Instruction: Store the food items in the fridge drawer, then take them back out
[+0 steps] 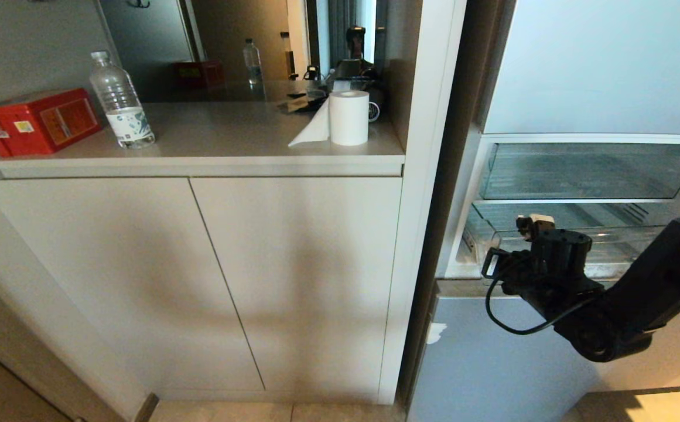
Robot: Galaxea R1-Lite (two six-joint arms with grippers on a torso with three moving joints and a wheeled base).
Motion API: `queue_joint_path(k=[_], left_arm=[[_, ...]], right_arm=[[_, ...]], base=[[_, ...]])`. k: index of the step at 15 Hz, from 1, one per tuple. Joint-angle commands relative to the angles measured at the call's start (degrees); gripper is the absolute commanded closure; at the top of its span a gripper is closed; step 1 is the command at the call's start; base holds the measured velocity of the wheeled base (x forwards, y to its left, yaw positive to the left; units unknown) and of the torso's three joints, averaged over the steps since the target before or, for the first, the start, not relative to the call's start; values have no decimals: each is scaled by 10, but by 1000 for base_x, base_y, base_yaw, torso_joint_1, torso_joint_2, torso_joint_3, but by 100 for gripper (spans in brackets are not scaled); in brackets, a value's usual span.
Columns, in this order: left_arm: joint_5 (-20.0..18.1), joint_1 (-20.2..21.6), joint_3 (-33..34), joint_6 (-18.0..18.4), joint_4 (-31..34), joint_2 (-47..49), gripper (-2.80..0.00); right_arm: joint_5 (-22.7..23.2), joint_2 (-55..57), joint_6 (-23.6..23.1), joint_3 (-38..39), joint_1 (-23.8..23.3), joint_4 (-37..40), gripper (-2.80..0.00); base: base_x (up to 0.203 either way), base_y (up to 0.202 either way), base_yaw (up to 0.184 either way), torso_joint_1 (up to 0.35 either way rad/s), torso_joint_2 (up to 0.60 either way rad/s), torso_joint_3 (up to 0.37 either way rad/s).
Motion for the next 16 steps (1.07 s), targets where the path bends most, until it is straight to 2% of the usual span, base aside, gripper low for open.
queue_joint_path(k=[1, 2, 3, 7, 9, 11, 13, 16], left_arm=[[0, 0, 0, 0, 0, 0, 0], [0, 0, 0, 0, 0, 0, 0], [0, 0, 0, 0, 0, 0, 0], [0, 0, 0, 0, 0, 0, 0], [0, 0, 0, 0, 0, 0, 0], [0, 0, 0, 0, 0, 0, 0], [0, 0, 0, 0, 1, 0, 0], [0, 0, 0, 0, 0, 0, 0]], right_arm=[[-1, -92, 10, 83, 7, -5, 0], [0, -118, 19, 118, 10, -5, -237], [1, -142, 23, 145, 14, -5, -280], [-2, -240, 28, 217, 33, 14, -280], [-3, -294, 27, 208, 31, 75, -280], [-2, -313, 21, 131, 18, 174, -280], [5, -312, 3, 32, 1, 312, -280], [27, -257, -34, -126, -15, 457, -280]], base=[[0, 0, 0, 0, 0, 0], [0, 0, 0, 0, 0, 0], [0, 0, 0, 0, 0, 0], [0, 0, 0, -7, -2, 3], [0, 0, 0, 0, 0, 0], [0, 0, 0, 0, 0, 0], [0, 0, 0, 0, 0, 0], [0, 0, 0, 0, 0, 0]])
